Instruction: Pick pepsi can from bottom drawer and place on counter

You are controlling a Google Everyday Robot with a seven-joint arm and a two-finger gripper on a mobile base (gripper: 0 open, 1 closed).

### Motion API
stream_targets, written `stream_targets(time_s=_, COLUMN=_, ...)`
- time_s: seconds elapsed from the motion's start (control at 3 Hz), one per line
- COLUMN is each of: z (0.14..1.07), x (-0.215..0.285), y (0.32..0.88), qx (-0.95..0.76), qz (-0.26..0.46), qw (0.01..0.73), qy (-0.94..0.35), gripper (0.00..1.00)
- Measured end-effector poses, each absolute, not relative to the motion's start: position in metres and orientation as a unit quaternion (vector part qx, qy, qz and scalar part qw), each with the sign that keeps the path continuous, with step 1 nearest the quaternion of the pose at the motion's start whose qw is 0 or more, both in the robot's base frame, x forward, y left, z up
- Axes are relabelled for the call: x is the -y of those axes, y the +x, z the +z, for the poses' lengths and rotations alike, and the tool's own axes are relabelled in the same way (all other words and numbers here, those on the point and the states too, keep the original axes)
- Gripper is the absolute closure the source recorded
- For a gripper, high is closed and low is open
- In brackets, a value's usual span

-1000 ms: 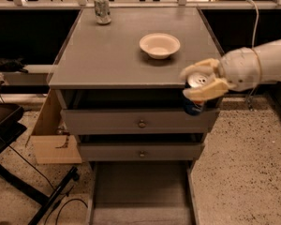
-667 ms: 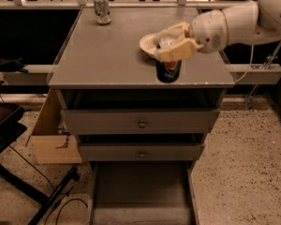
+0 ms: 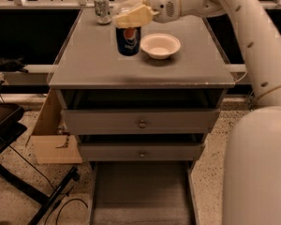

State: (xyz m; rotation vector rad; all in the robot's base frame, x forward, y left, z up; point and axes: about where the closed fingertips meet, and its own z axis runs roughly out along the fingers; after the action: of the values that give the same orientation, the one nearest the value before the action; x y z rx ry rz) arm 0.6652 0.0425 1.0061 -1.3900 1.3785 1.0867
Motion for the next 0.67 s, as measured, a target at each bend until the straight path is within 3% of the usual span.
stream_targets(time_s=0.33, z=0.987, x=-0.079, y=0.699, qx=-0.552, qz=0.469, qw=0.441, qy=-0.53, gripper=1.0)
stream_targets(time_s=0.67, z=0.95, x=-0.11, y=0.732, qx=-0.588, qz=0.445, qw=0.44, qy=-0.512, gripper=1.0)
